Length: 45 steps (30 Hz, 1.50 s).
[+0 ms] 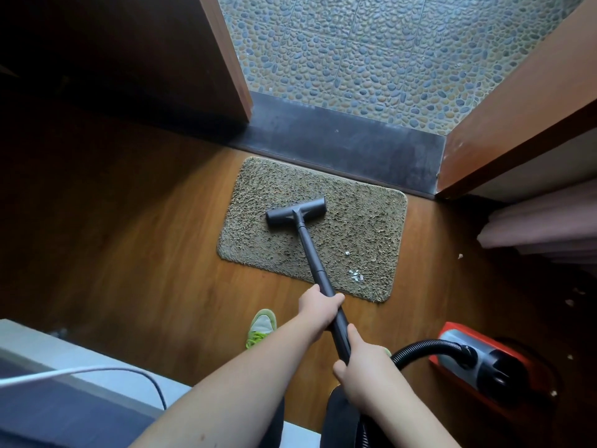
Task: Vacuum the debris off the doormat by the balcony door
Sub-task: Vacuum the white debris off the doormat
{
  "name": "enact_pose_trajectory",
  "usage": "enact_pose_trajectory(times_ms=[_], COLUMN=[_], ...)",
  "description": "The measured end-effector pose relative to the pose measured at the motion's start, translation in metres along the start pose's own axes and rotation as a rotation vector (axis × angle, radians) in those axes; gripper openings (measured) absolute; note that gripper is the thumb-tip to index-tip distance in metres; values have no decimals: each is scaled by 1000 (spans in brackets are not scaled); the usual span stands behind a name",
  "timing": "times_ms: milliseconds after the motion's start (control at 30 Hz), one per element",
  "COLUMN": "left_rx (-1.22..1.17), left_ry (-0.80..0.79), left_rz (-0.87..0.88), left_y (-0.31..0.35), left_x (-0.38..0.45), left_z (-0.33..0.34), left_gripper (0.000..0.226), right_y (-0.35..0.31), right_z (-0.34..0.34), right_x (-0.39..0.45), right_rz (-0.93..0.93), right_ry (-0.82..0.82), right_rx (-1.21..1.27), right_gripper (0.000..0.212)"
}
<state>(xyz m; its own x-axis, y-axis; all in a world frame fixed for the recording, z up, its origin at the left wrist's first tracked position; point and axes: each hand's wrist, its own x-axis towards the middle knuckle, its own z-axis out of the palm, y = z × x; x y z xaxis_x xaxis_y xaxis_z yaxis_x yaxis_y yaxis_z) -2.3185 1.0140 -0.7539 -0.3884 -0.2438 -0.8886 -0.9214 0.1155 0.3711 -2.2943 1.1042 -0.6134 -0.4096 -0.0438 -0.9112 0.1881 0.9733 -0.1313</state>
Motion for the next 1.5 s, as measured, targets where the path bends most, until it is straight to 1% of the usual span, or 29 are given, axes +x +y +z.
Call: enact_pose_trajectory(times_ms=[267,433,600,733,833,1000,1100,1267,1400,1500], left_rx=[62,57,78,-9,-14,-7,-32,-51,-3,59], left_ry=[-11,-4,24,36,58,37,16,10,12,22], left_rz=[9,13,34,13,1,-8,-18,-13,-27,-24], left_y=[-14,-16,-9,-2,0,-1,-3,-4,-11,-17], left_x=[-13,-13,0,15,25,32,30,16,-2,-15], left_z=[7,2,-10,-23,-36,-50,-46,-31,-16,-3], left_gripper=[30,28,29,26,32,39,40,30,33,29], right_y=[12,9,-4,-21,-34,-50,-45,-25,-6,11], right_z=[10,14,13,13,13,17,18,16,16,18], right_x=[-10,-11,-1,11,19,24,21,15,3,-6], right_rz=[7,-2,-20,-46,-52,-42,-43,-63,-54,-43], right_ry=[-37,-20,19,50,49,30,31,33,-2,-31], right_rx=[39,61,80,88,92,92,71,42,30,26], right_gripper=[71,71,70,68,67,71,72,67,68,69])
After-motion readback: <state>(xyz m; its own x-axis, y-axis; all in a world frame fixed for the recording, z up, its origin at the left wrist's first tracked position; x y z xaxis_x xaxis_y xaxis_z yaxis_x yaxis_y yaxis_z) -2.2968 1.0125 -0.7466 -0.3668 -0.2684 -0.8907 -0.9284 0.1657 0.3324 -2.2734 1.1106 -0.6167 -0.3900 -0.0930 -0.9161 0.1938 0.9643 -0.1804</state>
